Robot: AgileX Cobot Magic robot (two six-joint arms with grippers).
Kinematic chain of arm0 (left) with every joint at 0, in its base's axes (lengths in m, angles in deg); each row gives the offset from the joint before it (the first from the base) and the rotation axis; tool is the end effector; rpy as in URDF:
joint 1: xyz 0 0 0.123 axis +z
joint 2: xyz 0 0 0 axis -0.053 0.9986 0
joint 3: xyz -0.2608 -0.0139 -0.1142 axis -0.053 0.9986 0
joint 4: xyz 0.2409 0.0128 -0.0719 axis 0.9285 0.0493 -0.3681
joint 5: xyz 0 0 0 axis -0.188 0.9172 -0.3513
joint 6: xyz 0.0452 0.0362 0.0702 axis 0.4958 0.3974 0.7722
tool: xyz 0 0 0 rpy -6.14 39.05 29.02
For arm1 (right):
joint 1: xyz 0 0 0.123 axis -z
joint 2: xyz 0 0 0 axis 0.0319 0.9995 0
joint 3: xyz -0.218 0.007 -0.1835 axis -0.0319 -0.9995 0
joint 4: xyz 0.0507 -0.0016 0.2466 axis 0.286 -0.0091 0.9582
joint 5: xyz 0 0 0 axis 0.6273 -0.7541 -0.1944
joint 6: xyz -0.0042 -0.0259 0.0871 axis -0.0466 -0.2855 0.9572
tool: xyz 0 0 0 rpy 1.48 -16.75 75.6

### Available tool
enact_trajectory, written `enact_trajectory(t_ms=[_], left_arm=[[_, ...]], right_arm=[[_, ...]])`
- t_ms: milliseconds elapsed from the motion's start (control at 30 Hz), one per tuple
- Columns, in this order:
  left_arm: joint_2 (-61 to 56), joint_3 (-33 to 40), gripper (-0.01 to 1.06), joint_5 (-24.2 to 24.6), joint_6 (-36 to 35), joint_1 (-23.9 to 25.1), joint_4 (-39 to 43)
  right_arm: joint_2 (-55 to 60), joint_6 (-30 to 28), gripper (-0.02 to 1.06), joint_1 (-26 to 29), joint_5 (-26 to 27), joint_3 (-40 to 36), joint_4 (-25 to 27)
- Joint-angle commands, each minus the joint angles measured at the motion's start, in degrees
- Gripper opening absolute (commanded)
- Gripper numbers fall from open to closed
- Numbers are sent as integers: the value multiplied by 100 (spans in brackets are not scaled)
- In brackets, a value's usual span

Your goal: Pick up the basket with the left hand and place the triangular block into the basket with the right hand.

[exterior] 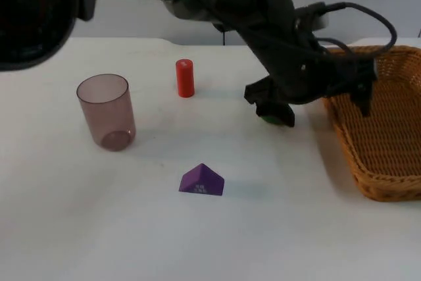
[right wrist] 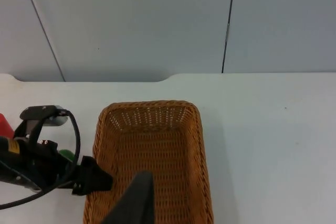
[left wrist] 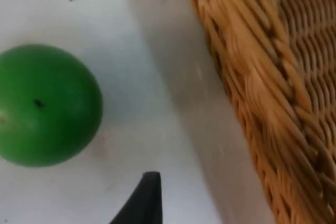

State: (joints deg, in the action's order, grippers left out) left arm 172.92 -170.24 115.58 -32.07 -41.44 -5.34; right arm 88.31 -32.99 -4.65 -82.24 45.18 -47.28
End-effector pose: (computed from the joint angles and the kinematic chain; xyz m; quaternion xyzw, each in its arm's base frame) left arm 0.3989 -0.3485 0.1113 0.1194 0.9448 -0.2634 0.1538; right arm 0.0968 -0.0011 0.4397 0.0102 0.8520 -0.0065 0.5233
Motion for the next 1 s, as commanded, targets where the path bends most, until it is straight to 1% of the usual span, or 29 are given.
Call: enact_trajectory(t_ms=[0,67,300,367,433,467,600,800,967], left_arm=[[49,-118,105,20,-48,-38,-193],[232,-288,105,20,-48,-38,-492],[543,-726,105,220,-124,-114,-611],[635,-840,105,208,-303,-173,-487],[657,-913,105,166,-531,-243,-183],[657,-913,105,166,-531,-243,-183],[680,-923,105,79,-1075,-314,379],[763,-1026,105,112,-1249,-395,418],[790,-1039,105,-53,-1384,-500,488]], right_arm=[[-11,-51,104,28,-17,47,13],[-11,-73,104,28,-27,47,13],[-11,-89,104,28,-49,47,13],[-11,-89,104,28,-61,47,13],[-11,-89,104,28,-91,47,13],[-11,-89,104,28,-91,47,13],[-11,-89,104,28,-103,47,13],[-11,-89,104,28,-103,47,13],[-11,-119,104,28,-103,47,13]])
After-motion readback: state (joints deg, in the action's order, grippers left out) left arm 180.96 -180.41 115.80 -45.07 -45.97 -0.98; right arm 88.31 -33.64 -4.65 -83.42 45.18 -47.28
